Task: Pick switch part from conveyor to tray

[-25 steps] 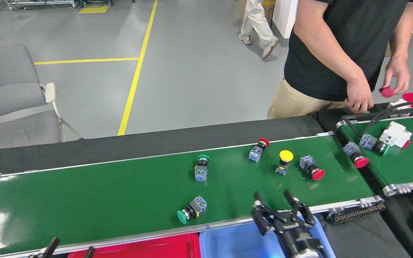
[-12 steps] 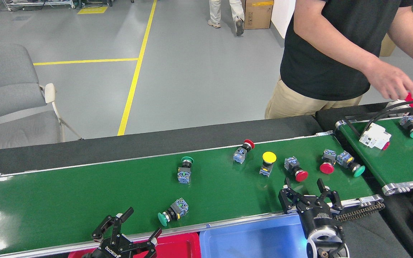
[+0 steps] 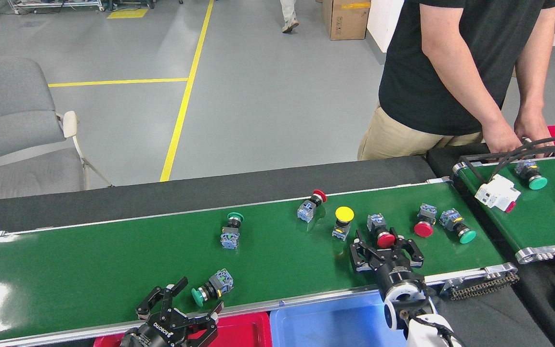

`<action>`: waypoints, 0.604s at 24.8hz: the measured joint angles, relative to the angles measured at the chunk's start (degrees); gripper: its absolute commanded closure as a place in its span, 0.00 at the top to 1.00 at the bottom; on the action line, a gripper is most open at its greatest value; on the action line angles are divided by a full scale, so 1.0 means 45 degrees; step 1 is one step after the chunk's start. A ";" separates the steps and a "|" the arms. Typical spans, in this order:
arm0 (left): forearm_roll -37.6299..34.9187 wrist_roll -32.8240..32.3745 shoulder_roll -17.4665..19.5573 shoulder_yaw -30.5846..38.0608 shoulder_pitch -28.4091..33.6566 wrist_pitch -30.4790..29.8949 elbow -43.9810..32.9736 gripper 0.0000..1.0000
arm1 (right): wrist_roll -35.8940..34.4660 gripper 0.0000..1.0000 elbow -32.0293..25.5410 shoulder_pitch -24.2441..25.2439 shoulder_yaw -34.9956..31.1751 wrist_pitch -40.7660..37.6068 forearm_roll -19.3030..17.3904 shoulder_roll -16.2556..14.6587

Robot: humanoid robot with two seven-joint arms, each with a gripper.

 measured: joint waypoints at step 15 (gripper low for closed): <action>0.0707 0.0385 0.0180 0.0263 0.3708 -0.2312 -0.3405 0.86 | 0.0005 0.02 -0.3076 0.1794 0.1020 -0.3782 -0.0095 -0.0005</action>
